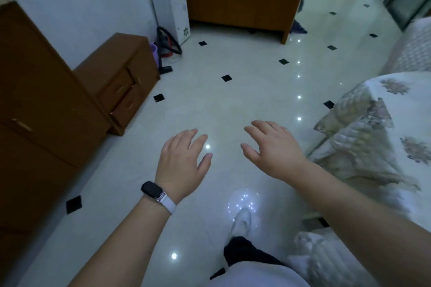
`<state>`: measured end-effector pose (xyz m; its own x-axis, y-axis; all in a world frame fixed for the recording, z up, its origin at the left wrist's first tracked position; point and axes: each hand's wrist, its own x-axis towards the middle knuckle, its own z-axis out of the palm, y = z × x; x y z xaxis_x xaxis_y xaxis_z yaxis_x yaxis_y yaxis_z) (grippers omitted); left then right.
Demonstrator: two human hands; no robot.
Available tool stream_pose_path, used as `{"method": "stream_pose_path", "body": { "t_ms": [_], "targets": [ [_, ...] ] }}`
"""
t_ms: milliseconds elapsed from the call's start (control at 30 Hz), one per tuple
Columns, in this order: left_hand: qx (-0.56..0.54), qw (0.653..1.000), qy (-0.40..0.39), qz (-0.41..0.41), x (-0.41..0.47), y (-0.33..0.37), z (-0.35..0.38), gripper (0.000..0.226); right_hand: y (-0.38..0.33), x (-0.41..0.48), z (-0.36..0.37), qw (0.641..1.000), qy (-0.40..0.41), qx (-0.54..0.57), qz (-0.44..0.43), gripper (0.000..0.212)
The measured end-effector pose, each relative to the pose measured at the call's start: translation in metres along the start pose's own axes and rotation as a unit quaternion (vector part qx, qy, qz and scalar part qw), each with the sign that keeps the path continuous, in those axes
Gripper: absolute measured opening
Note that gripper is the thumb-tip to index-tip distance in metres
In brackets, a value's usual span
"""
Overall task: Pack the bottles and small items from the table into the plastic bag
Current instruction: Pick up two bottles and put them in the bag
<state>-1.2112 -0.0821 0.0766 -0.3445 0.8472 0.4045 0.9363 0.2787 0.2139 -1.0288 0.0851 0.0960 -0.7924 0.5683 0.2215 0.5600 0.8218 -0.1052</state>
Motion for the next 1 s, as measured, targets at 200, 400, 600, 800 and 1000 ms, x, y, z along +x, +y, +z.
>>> {"method": "stream_pose_path", "body": {
  "t_ms": [200, 400, 600, 800, 1000],
  "targets": [
    [-0.015, 0.998, -0.055, 0.005, 0.116, 0.005, 0.054, 0.046, 0.062, 0.087, 0.035, 0.999, -0.004, 0.027, 0.034, 0.052],
    [0.002, 0.997, -0.063, 0.052, 0.255, 0.022, 0.089, 0.049, 0.156, 0.163, 0.027, 0.997, 0.022, 0.021, 0.065, 0.051],
    [-0.022, 0.991, -0.054, 0.121, 0.353, 0.051, 0.133, 0.047, 0.227, 0.197, 0.022, 0.992, 0.022, 0.004, 0.125, 0.049],
    [-0.079, 0.978, -0.076, 0.178, 0.426, 0.078, 0.201, 0.047, 0.308, 0.233, 0.019, 0.975, 0.008, -0.002, 0.222, 0.057],
    [-0.102, 0.967, -0.052, 0.227, 0.540, 0.082, 0.267, 0.045, 0.384, 0.289, 0.031, 0.961, 0.011, -0.057, 0.271, 0.054]
  ]
}}
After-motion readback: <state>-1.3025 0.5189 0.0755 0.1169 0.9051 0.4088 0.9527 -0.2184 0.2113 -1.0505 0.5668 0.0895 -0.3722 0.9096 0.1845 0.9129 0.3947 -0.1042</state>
